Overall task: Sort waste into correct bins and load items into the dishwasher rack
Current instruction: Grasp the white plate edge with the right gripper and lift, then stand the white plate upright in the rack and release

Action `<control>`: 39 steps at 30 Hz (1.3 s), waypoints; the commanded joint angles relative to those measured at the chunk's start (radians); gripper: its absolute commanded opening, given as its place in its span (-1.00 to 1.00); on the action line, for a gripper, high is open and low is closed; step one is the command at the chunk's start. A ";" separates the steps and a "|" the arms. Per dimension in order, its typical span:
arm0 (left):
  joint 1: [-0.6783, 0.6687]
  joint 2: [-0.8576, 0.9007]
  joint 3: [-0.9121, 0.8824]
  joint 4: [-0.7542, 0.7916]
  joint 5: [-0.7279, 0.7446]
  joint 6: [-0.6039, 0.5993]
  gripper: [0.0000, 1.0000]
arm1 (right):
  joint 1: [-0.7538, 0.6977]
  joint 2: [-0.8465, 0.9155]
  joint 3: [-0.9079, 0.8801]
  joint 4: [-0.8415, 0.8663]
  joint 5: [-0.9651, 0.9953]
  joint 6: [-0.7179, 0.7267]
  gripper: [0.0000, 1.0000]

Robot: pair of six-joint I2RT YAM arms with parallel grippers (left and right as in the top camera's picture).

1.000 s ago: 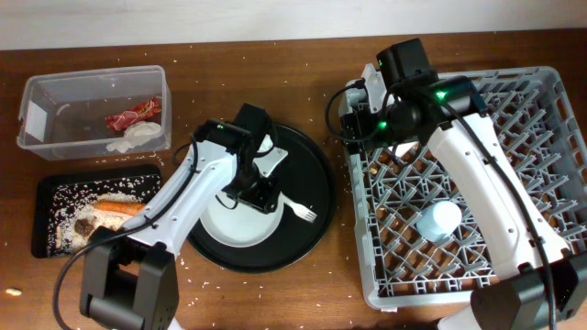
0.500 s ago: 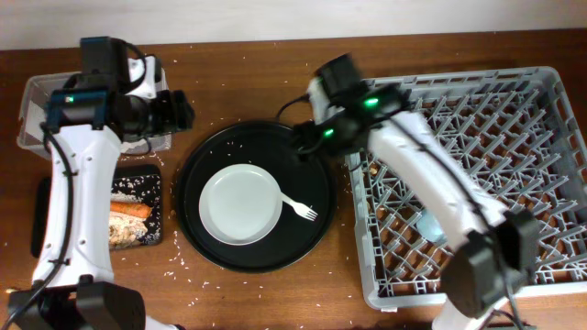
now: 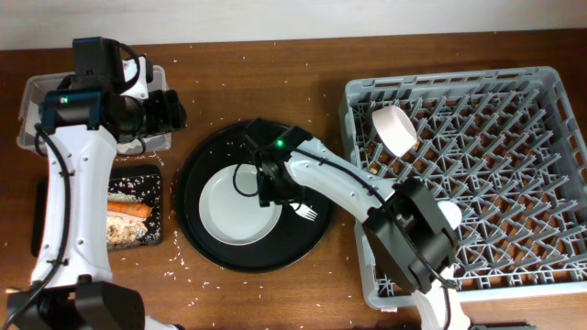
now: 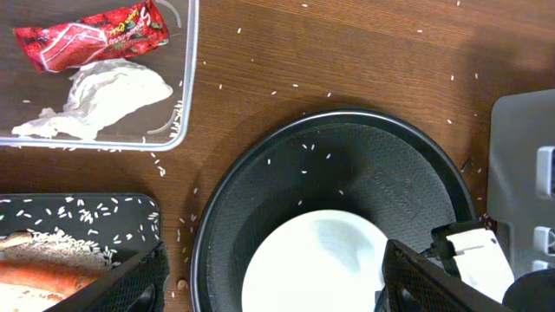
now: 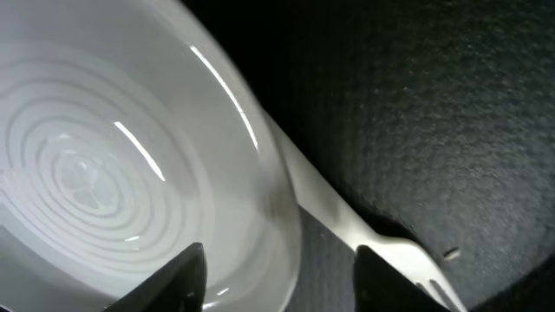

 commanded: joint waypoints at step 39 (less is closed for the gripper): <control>0.003 -0.006 -0.010 0.003 -0.026 -0.009 0.98 | -0.425 -0.588 0.186 -0.399 0.471 -0.082 -0.92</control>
